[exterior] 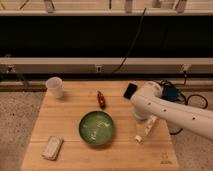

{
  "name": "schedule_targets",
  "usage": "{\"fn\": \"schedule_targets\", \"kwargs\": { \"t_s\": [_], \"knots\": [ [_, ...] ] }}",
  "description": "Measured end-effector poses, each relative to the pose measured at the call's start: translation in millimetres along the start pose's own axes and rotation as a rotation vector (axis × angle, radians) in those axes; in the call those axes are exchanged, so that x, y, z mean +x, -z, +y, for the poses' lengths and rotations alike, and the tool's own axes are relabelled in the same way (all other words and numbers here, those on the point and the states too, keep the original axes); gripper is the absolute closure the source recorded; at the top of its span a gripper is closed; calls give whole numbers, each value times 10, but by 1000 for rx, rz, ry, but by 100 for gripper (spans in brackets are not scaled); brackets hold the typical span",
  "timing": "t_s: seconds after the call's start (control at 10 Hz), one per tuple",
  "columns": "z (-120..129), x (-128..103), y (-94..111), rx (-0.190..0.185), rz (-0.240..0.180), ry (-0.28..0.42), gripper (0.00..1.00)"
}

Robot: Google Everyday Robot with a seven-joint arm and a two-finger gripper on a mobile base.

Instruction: Push the ceramic bowl across the table

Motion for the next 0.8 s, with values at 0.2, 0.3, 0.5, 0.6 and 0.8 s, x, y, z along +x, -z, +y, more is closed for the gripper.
{"fn": "schedule_targets", "kwargs": {
  "t_s": [0.2, 0.3, 0.5, 0.6, 0.8],
  "knots": [
    [-4, -75, -28, -2, -1, 8, 20],
    [-4, -87, -32, -3, -1, 10, 20],
    [-2, -111, -43, -4, -2, 11, 20],
    [-10, -140, -47, -5, -3, 16, 20],
    [-12, -171, -58, -6, -3, 19, 20]
  ]
}}
